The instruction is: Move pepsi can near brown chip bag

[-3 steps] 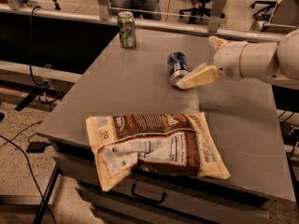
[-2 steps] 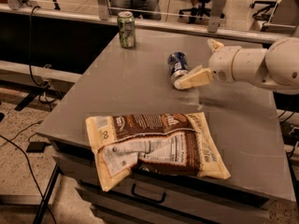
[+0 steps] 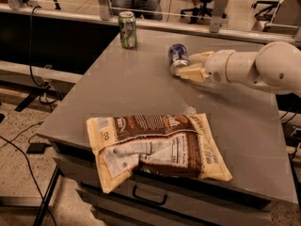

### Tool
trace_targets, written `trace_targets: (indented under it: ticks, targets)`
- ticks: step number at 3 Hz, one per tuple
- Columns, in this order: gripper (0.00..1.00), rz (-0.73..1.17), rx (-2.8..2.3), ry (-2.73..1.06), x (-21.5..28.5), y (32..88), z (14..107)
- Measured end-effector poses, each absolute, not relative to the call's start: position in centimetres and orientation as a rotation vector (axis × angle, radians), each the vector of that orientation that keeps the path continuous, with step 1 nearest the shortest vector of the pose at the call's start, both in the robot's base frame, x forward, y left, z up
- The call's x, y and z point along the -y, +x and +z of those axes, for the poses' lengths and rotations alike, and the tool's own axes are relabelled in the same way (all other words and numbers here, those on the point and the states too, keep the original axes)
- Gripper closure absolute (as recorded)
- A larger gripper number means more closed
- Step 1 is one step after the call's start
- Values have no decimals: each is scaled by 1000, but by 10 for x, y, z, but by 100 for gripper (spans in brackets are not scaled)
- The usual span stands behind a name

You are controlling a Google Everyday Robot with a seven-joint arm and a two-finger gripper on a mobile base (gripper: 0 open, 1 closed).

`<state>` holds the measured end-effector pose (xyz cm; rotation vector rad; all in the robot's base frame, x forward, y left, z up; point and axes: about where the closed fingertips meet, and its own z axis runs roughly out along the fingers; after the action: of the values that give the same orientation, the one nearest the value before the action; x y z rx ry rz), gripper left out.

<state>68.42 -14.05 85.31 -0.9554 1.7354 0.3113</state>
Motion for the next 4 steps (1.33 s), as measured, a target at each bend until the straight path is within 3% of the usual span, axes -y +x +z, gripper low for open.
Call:
trace_targets:
  ticks: [2,3,4]
  targets:
    - [95,399,-1736,-957,152,679,859]
    - [100,430,-1713,-972,168,664,873]
    - [98,461,-1695,-990,186,641,888]
